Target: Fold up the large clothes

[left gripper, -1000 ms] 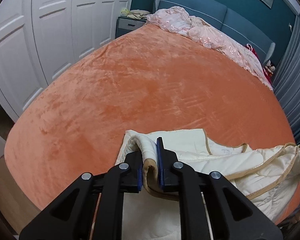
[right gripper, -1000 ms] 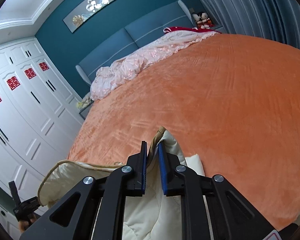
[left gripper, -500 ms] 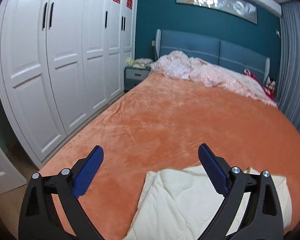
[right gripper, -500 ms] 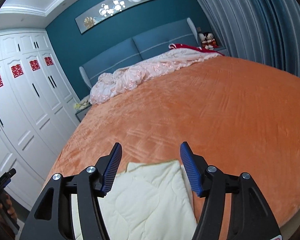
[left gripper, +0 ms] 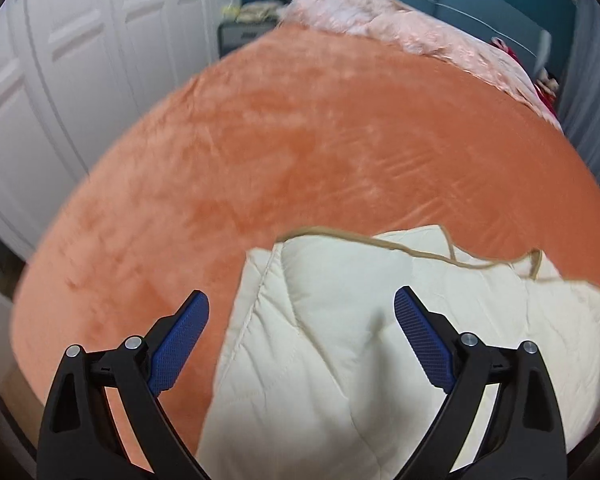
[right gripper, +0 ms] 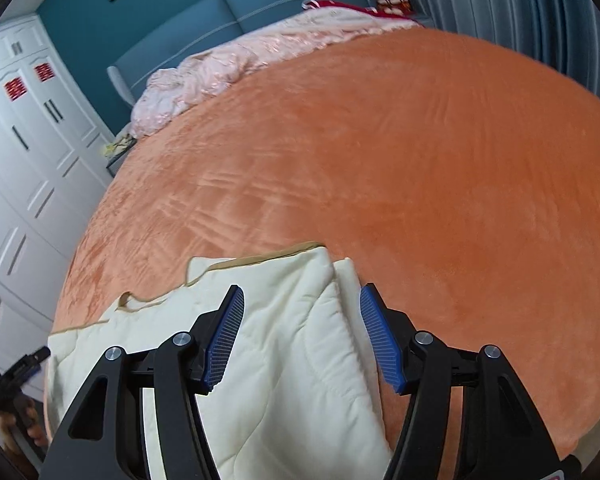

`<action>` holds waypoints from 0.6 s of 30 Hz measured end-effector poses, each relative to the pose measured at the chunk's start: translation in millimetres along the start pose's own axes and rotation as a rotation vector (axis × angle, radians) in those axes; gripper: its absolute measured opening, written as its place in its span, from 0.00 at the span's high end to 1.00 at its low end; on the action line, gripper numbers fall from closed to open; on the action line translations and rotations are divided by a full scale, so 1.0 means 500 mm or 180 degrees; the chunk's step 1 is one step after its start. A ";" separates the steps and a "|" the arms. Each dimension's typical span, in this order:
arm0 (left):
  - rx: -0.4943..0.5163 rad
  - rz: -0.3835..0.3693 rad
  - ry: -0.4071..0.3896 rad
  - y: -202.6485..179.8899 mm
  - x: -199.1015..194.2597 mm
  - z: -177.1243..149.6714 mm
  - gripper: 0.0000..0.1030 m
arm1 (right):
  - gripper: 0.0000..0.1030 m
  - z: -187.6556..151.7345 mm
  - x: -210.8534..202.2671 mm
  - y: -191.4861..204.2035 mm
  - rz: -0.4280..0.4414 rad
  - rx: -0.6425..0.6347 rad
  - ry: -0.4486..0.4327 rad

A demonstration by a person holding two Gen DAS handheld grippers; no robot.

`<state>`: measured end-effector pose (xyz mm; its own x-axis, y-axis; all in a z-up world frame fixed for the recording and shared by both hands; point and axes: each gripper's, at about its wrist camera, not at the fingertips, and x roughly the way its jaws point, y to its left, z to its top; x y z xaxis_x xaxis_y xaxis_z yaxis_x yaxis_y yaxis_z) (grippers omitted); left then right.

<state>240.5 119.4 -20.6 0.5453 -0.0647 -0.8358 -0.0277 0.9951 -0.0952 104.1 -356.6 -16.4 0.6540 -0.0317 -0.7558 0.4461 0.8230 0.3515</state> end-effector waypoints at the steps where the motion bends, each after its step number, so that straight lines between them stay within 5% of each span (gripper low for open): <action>1: -0.0164 -0.0068 0.0069 0.017 0.016 0.005 0.11 | 0.42 0.005 0.017 -0.005 0.0012 0.0043 0.0050; 3: -0.0472 -0.0228 0.0173 0.043 0.046 0.010 0.18 | 0.42 0.011 0.049 -0.005 0.0087 0.0078 0.0134; 4: -0.0558 -0.0343 0.0247 0.048 0.060 0.015 0.36 | 0.44 0.014 0.065 -0.001 0.0151 0.0063 0.0199; 5: -0.0584 -0.0436 0.0329 0.046 0.077 0.021 0.47 | 0.58 0.019 0.080 0.006 0.0204 0.0035 0.0263; 6: -0.0584 -0.0436 0.0367 0.041 0.087 0.027 0.59 | 0.84 0.023 0.090 0.015 0.0205 -0.0008 0.0287; 9: -0.0442 -0.0328 0.0241 0.017 0.095 0.043 0.80 | 0.90 0.040 0.084 0.036 0.0200 -0.0060 0.0055; 12: -0.0278 -0.0148 0.0116 -0.008 0.108 0.054 0.83 | 0.91 0.055 0.092 0.044 0.0082 -0.0090 -0.0090; 18: 0.0025 0.0296 0.0178 -0.040 0.192 0.039 0.82 | 0.91 0.024 0.181 0.028 -0.0243 -0.0193 0.0159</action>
<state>309.7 94.7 -88.6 0.4929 0.0239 -0.8698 -0.0693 0.9975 -0.0118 176.7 -354.8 -73.5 0.5875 -0.0687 -0.8063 0.4548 0.8522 0.2587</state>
